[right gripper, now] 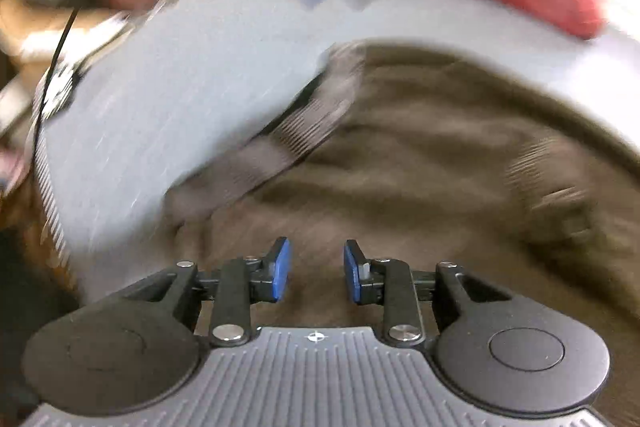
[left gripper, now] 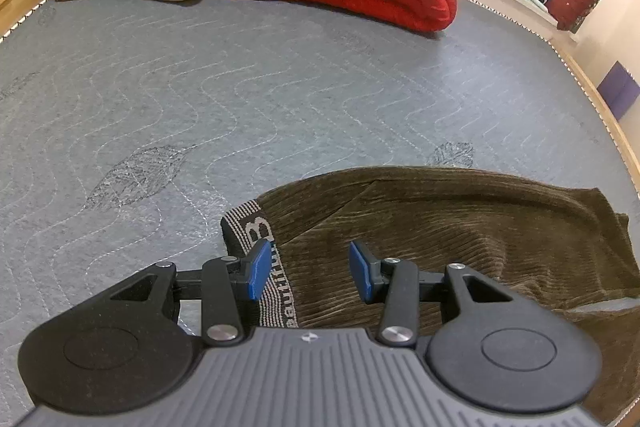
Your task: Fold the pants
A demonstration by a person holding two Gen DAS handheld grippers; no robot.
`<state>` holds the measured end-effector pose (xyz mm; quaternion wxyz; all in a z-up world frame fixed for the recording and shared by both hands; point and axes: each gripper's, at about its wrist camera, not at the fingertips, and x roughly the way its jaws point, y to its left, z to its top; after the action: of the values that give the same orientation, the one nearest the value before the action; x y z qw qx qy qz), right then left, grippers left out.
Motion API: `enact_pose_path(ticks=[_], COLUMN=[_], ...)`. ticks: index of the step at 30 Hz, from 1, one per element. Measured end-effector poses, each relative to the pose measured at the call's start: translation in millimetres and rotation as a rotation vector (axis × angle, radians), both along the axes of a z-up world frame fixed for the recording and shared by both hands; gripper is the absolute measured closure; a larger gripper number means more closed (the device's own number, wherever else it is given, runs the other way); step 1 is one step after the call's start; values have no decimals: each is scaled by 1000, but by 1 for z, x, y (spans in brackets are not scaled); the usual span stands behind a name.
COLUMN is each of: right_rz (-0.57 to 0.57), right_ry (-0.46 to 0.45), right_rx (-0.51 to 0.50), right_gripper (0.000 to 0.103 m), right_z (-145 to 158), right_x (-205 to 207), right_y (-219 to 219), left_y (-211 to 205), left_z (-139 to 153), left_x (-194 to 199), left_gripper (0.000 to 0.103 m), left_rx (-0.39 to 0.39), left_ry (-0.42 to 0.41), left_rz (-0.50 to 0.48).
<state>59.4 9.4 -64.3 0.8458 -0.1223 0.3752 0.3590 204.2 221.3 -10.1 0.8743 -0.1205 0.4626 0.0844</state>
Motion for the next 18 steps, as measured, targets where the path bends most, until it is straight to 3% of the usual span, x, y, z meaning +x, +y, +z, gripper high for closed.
enact_pose_path(ticks=[3,4,6,10,14,17,18], right_rz=[-174,-233,-335,-519,-614,-640,-643], right_ry=[-54,-63,-53,26,67,97,112], right_rx=[68,82,118,218,216,214,220], right_gripper=[67,66,66,66,66,66,66], right_z=[22,27,35,41,36,33,32], right_x=[20,27,40,64,75,76,76], right_y=[-33,-44,-66,-112,-137,-148,-151], left_y=[4,7,12,15,10,4,2], left_z=[2,3,5,2,-11,-27,-33], left_x=[-2,-2,-2,4,23,39,45], left_gripper=[59,77,99,99,98,88,79], left_rx=[5,9,4,-17,-51,-51,-46], left_ry=[-20,-32,-55,-93,-94,-75,-66], left_rz=[7,18,23,32,23,24,24])
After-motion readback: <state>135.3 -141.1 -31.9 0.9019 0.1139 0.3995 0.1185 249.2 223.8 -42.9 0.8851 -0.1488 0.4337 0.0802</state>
